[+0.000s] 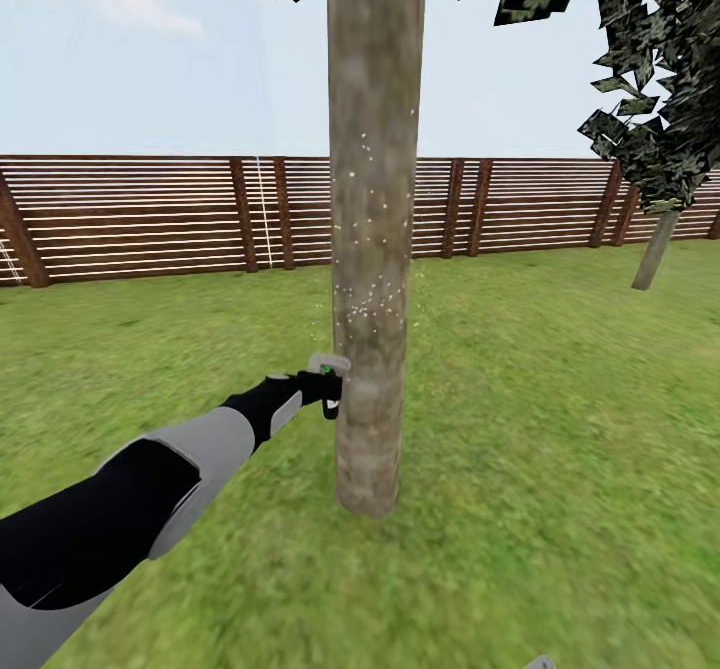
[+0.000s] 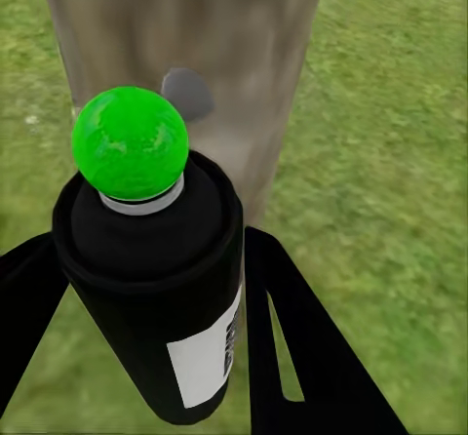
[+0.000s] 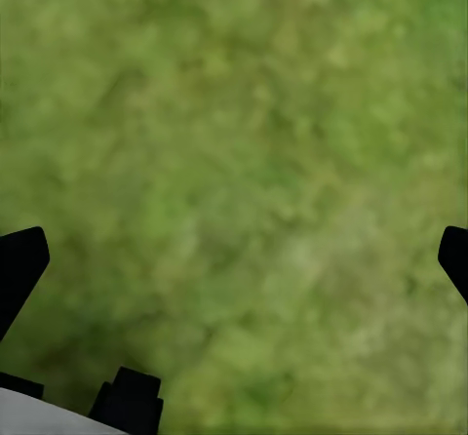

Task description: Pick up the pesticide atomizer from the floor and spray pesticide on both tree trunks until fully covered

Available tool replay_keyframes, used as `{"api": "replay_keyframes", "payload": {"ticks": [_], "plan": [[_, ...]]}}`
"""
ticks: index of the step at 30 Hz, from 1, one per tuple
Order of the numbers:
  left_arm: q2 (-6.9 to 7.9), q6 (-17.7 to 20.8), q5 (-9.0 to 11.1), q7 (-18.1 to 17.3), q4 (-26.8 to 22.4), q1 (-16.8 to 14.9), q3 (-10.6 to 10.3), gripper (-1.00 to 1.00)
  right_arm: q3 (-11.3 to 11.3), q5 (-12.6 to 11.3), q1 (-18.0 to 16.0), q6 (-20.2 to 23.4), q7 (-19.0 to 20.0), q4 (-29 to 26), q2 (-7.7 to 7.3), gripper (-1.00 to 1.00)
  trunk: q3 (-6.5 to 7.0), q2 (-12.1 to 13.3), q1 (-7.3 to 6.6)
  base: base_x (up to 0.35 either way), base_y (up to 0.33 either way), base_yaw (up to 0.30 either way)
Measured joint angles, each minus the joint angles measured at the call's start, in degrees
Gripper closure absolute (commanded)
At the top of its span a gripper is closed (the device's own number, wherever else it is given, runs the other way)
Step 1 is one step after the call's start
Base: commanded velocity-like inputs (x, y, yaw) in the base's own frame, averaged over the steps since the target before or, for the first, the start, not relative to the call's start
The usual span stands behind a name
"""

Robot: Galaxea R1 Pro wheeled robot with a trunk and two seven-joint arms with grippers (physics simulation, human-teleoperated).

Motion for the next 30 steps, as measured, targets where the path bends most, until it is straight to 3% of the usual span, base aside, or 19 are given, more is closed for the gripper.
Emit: {"api": "replay_keyframes", "payload": {"ticks": [15, 21, 25, 26, 28, 30], "plan": [[0.0, -0.38, 0.0, -0.04, 0.08, 3.93, 0.01, 1.0, 0.0, 0.0, 0.0, 0.0, 0.0, 0.0, 0.03, -1.0, 0.0, 0.0, 0.0, 0.0, 0.0, 0.0], [0.0, -6.47, 0.15, -0.05, -0.38, 4.02, 0.41, 1.0, 0.0, 0.0, 0.0, 0.0, 0.0, 0.0, -0.02, -1.0, 0.0, 0.0, 0.0, 0.0, 0.0, 0.0], [0.0, -6.88, 0.18, -0.05, -0.58, 4.02, 0.67, 1.0, 0.0, 0.0, 0.0, -0.02, 0.0, 0.0, -0.03, -1.0, 0.0, 0.0, 0.0, 0.0, 0.0, 0.0], [0.72, -6.82, 0.23, -0.03, -0.7, 4.02, 0.82, 1.0, 0.0, 0.0, 0.0, -0.01, 0.0, 0.0, -0.03, -1.0, 0.0, 0.0, 0.0, 0.0, 0.0, 0.0], [3.93, -6.91, 0.3, -0.17, -0.75, 4.02, 0.83, 1.0, 0.0, 0.0, 0.0, 0.0, 0.0, 0.0, -0.08, -1.0, 0.0, 0.0, 0.0, 0.0, 0.0, 0.0], [5.91, -6.95, 0.33, -2.36, -0.78, 4.02, 0.91, 1.0, 0.0, 0.0, 0.0, 0.0, 0.0, 0.0, -0.1, -1.0, 0.0, 0.0, 0.0, 0.0, 0.0, 0.0]]}}
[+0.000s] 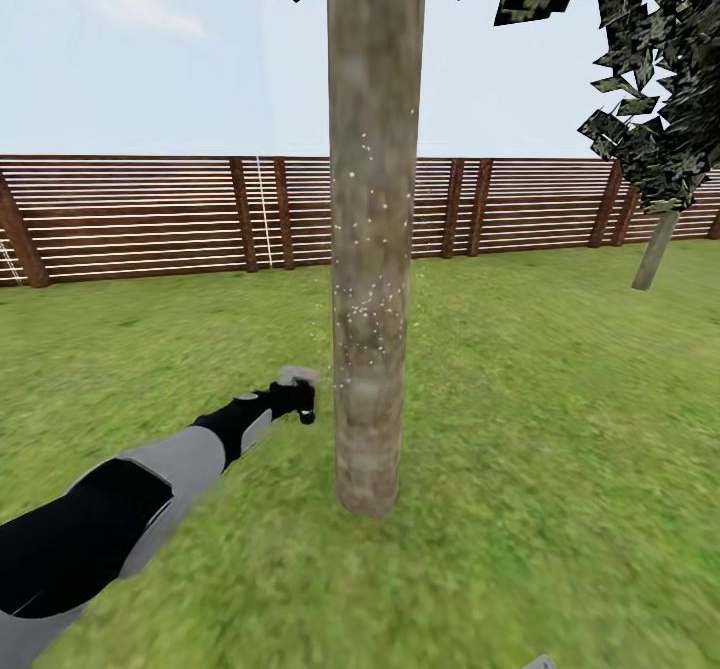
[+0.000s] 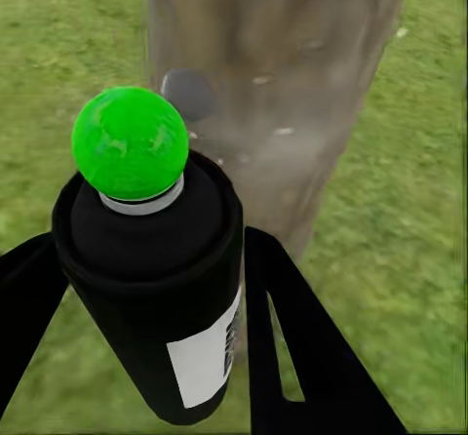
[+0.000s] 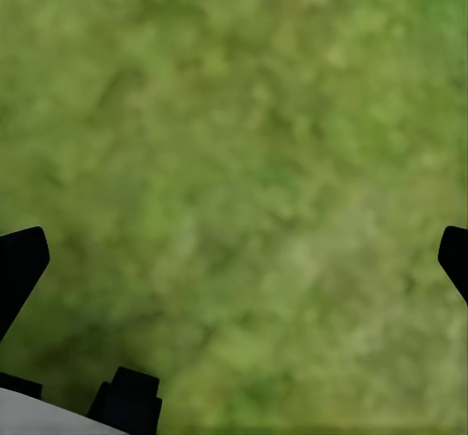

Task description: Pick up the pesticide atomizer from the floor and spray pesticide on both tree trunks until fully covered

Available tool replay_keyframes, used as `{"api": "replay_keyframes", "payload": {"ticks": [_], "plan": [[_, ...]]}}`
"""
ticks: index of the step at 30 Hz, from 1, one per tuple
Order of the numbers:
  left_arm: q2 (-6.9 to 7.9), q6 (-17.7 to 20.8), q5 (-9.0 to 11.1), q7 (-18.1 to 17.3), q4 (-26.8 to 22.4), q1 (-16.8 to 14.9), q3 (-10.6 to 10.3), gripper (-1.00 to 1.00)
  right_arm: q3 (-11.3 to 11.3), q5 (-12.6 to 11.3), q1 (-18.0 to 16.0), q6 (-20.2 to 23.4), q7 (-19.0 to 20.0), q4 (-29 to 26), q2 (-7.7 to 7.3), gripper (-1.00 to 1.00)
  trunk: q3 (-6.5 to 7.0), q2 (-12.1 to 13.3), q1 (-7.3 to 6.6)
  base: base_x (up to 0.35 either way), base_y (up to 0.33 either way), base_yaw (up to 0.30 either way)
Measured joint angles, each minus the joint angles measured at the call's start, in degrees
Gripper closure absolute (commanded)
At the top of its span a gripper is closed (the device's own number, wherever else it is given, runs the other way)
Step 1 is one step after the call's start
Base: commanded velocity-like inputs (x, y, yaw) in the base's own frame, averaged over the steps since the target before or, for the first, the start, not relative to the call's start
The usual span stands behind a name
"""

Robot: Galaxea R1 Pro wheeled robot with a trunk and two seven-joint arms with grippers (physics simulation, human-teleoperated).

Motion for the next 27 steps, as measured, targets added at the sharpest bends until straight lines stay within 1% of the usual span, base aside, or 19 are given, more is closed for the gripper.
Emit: {"api": "replay_keyframes", "payload": {"ticks": [1, 2, 4, 5, 6, 8, 9, 10, 11, 12, 13, 14, 15, 17, 20, 27], "plan": [[1.86, -0.11, -0.01, -5.53, 0.0, 0.0, -0.01, 1.0, 0.0, 0.0, 0.0, 0.0, 0.0, 0.0, -0.01, -1.0, 0.0, 0.0, 0.0, 0.0, 0.0, 0.0], [3.46, -0.23, -0.05, -10.15, -0.01, 0.0, -0.09, 1.0, 0.0, 0.0, 0.0, 0.0, 0.0, 0.0, -0.01, -1.0, 0.0, 0.0, 0.0, 0.0, 0.0, 0.0], [5.52, -1.08, -0.07, -14.72, 0.24, 0.0, -0.18, 1.0, 0.0, 0.01, 0.0, 0.0, 0.0, 0.0, -0.01, -1.0, 0.0, 0.0, 0.0, 0.0, 0.0, 0.0], [6.58, -2.66, -0.06, -16.45, 0.44, 0.0, -0.13, 1.0, 0.0, 0.01, 0.0, 0.0, 0.0, 0.0, -0.01, -1.0, 0.0, 0.0, 0.0, 0.0, 0.0, 0.0], [7.91, -6.46, 0.02, -19.65, 0.68, 0.01, 0.1, 1.0, 0.0, 0.0, 0.0, 0.0, 0.0, 0.0, -0.01, -1.0, 0.0, 0.0, 0.0, 0.0, 0.0, 0.0], [8.68, -9.51, -0.35, -25.63, 0.84, 1.51, -0.79, 1.0, 0.0, 0.0, 0.0, 0.0, 0.0, 0.0, -0.01, -1.0, -0.01, 0.0, 0.0, 0.0, 0.0, 0.0], [8.79, -12.09, -0.36, -27.53, 0.88, 3.29, -0.9, 1.0, 0.0, 0.0, 0.0, 0.0, 0.0, 0.0, -0.01, -1.0, -0.01, 0.0, 0.0, 0.0, 0.0, 0.0], [8.81, -14.35, -0.39, -28.28, 0.9, 4.67, -1.02, 1.0, 0.0, 0.0, 0.0, 0.0, 0.0, 0.0, -0.02, -1.0, -0.01, 0.0, 0.0, 0.0, 0.0, 0.0], [8.83, -17.4, -0.23, -28.87, 0.91, 6.73, -0.61, 1.0, 0.0, 0.0, 0.0, -0.02, 0.0, 0.0, -0.01, -1.0, -0.01, 0.0, 0.0, 0.0, 0.0, 0.0], [8.84, -18.71, -0.53, -29.12, 0.95, 8.51, -1.45, 1.0, 0.0, 0.0, 0.0, -0.03, 0.0, 0.0, -0.05, -1.0, -0.02, 0.0, 0.0, 0.0, 0.0, 0.0], [8.82, -19.73, -0.26, -29.3, 0.9, 10.79, -0.76, 1.0, 0.0, 0.0, 0.0, -0.06, 0.0, 0.0, -0.09, -1.0, -0.01, 0.0, 0.0, 0.0, 0.0, 0.0], [8.8, -20.23, -0.57, -29.41, 0.92, 12.05, -1.6, 1.0, 0.0, 0.0, 0.0, -0.07, 0.0, 0.0, -0.07, -1.0, -0.01, 0.0, 0.0, 0.0, 0.0, 0.0], [8.79, -20.45, -0.26, -29.43, 0.88, 12.74, -0.82, 1.0, 0.0, 0.0, 0.0, -0.09, 0.0, 0.0, -0.05, -1.0, 0.0, 0.0, 0.0, 0.0, 0.0, 0.0], [8.72, -20.61, -0.21, -29.26, 0.87, 13.59, -0.75, 1.0, 0.0, 0.0, 0.0, -1.16, 0.0, -0.01, -0.03, -1.0, 0.0, 0.0, 0.0, 0.0, 0.0, 0.0], [8.66, -20.61, -0.13, -29.13, 0.86, 13.92, -0.57, 1.0, 0.0, -0.03, 0.0, -3.31, 0.0, 0.0, -0.02, -1.0, 0.0, 0.0, 0.0, 0.0, 0.082, 0.0], [8.59, -20.47, -0.1, -29.0, 0.86, 14.02, -0.44, 1.0, 0.03, -0.04, 0.0, -4.28, -0.01, -0.08, -0.02, -1.0, 0.0, 0.0, 0.0, 0.0, 0.283, 0.0]]}}
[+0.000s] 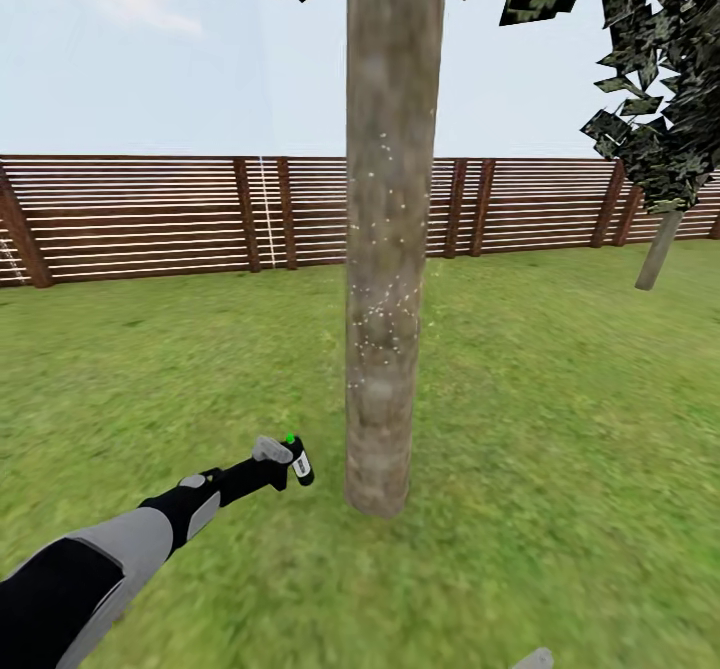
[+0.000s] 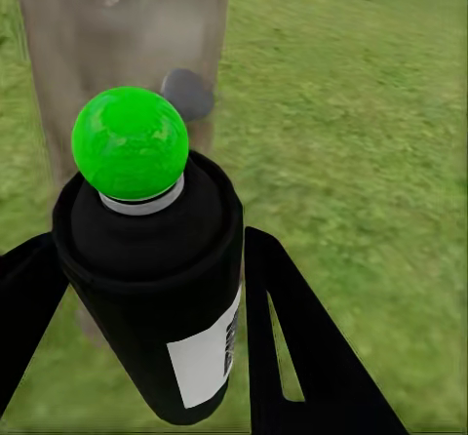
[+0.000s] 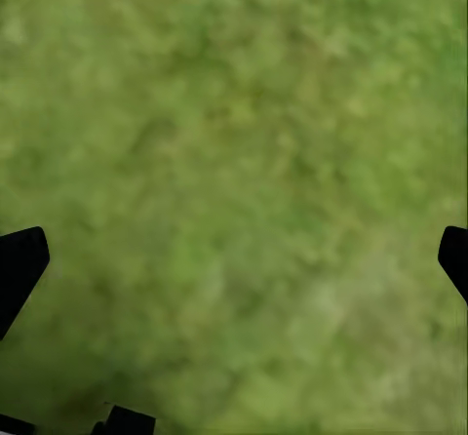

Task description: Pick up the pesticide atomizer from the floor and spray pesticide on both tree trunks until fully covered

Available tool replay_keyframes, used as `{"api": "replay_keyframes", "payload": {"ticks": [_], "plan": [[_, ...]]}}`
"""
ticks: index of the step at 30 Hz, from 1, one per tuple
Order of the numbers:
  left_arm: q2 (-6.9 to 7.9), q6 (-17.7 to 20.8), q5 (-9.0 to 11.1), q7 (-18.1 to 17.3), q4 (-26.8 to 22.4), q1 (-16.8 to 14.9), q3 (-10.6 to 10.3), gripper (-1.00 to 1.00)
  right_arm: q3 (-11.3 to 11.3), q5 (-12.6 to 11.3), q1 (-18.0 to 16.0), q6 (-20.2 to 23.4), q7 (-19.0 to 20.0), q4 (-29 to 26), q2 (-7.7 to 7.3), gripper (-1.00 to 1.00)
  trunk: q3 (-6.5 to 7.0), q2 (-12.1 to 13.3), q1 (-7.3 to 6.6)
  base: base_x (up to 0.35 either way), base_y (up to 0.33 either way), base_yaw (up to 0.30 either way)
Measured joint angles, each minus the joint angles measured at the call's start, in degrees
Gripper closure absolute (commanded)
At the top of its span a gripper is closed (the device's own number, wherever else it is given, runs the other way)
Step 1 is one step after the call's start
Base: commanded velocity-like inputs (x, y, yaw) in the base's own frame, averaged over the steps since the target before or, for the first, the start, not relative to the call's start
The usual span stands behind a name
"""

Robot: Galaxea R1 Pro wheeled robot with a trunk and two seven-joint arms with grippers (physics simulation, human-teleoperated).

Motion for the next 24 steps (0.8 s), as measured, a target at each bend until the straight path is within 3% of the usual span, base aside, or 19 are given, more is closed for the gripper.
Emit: {"api": "replay_keyframes", "payload": {"ticks": [12, 14, 16, 18, 24], "plan": [[-0.01, 0.13, 0.09, 0.24, 0.0, 0.04, 0.17, 1.0, -0.11, 0.04, 0.0, 0.22, 0.13, 0.08, 0.35, -1.0, 0.0, 0.0, 0.0, 0.0, 0.324, 0.0], [-0.03, 0.14, 0.16, 2.7, -0.04, 0.0, 0.22, 1.0, -0.12, 0.0, 0.0, 0.25, 0.16, 0.11, 0.38, -1.0, 0.0, 0.0, 0.0, 0.0, 0.326, 0.0], [-0.3, 0.14, 0.14, 9.24, -0.07, -0.01, 0.1, 1.0, -0.12, -0.03, 0.0, 0.33, 0.29, 0.15, 0.48, -1.0, 0.0, 0.0, 0.0, 0.0, 0.326, 0.0], [-0.74, 0.1, 0.06, 12.76, -0.08, 0.01, -0.06, 1.0, -0.11, -0.04, 0.04, 0.35, 0.33, 0.17, 0.57, -1.0, 0.0, 0.0, 0.0, 0.0, 0.326, 0.0], [-2.04, 0.15, -0.08, 14.69, -0.05, 0.01, -0.07, 1.0, -0.12, 0.02, 0.81, 0.16, 0.27, 0.17, 0.61, -1.0, 0.0, 0.0, 0.0, 0.04, 0.326, 0.0]]}}
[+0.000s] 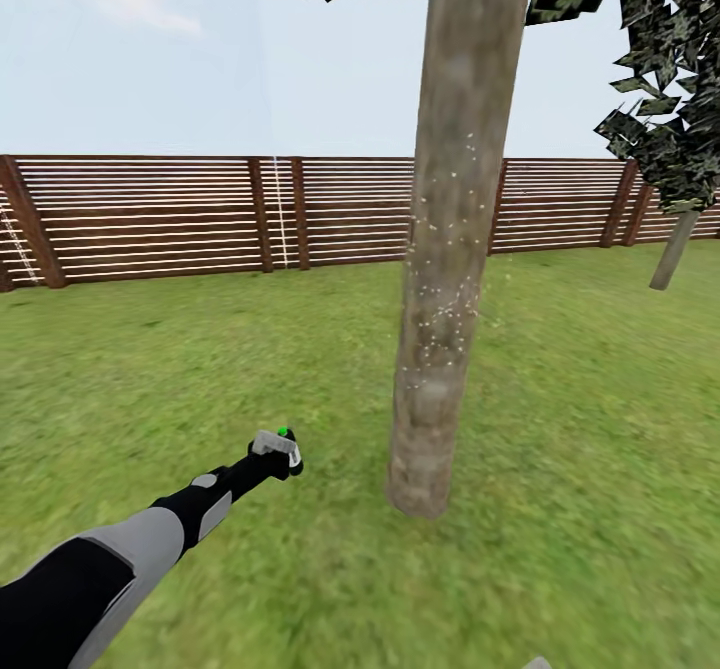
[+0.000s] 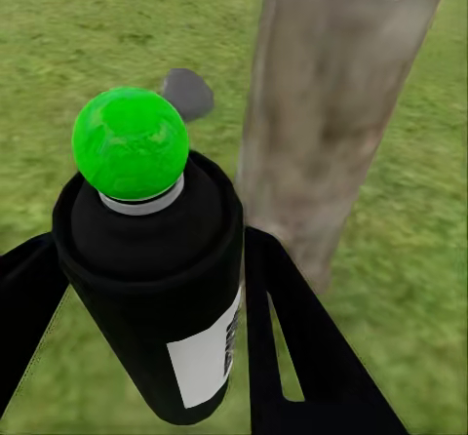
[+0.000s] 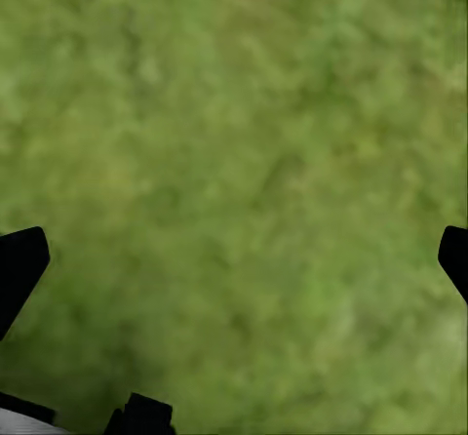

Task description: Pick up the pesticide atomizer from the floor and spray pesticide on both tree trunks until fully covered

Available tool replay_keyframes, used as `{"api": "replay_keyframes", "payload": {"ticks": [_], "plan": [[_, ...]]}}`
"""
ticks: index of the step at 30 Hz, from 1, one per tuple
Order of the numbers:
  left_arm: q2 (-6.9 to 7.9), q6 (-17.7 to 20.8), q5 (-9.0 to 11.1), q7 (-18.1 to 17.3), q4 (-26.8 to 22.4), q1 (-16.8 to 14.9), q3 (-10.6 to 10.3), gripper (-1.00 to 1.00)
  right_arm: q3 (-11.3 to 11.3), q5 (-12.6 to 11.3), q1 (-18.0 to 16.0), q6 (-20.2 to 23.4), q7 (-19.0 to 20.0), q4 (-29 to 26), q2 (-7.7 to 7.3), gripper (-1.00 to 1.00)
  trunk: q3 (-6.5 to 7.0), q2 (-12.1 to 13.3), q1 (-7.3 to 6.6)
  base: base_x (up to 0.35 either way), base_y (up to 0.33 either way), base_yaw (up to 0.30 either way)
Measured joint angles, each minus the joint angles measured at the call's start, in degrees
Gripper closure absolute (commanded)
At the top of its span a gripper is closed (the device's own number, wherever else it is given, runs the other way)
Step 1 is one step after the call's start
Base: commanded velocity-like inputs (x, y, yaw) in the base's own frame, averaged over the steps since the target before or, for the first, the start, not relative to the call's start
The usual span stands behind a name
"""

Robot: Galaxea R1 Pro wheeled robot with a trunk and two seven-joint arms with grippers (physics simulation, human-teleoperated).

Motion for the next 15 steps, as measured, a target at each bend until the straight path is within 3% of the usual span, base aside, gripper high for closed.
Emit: {"api": "replay_keyframes", "payload": {"ticks": [15], "plan": [[-0.08, 0.02, 0.0, 0.0, 0.01, 0.01, -0.07, 1.0, 0.0, 0.01, 0.33, -0.01, 0.0, 0.0, 0.0, -1.0, 0.0, 0.0, 0.0, 0.142, 0.323, 0.0]]}}
